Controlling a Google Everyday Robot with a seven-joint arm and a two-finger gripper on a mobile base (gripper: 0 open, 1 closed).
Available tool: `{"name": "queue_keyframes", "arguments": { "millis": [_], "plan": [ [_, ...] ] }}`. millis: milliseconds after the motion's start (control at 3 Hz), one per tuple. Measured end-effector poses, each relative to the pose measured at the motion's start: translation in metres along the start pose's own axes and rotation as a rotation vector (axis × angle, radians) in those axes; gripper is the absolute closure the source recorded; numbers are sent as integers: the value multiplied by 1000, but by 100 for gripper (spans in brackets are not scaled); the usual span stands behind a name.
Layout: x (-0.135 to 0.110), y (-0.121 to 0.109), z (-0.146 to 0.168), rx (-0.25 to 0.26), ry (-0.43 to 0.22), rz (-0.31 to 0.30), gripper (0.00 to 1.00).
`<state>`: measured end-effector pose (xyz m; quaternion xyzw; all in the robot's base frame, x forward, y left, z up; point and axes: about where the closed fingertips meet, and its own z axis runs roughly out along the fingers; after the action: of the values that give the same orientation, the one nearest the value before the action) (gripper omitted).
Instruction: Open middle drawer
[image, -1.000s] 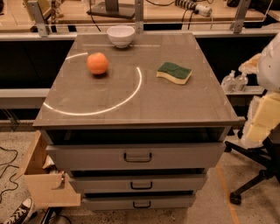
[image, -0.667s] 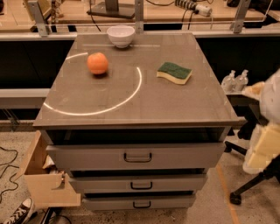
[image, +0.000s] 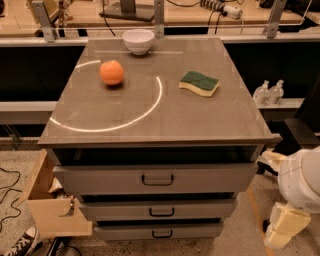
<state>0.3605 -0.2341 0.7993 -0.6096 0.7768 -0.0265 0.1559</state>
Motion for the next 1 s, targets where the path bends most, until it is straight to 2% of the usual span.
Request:
{"name": "queue_keyframes", "arguments": {
  "millis": [333,667,1000],
  "plan": [
    [-6,28,51,-5,-21,-78,0],
    [-6,28,51,-5,-21,-78,0],
    [4,39,79,-13,-25,-49,0]
  ]
}}
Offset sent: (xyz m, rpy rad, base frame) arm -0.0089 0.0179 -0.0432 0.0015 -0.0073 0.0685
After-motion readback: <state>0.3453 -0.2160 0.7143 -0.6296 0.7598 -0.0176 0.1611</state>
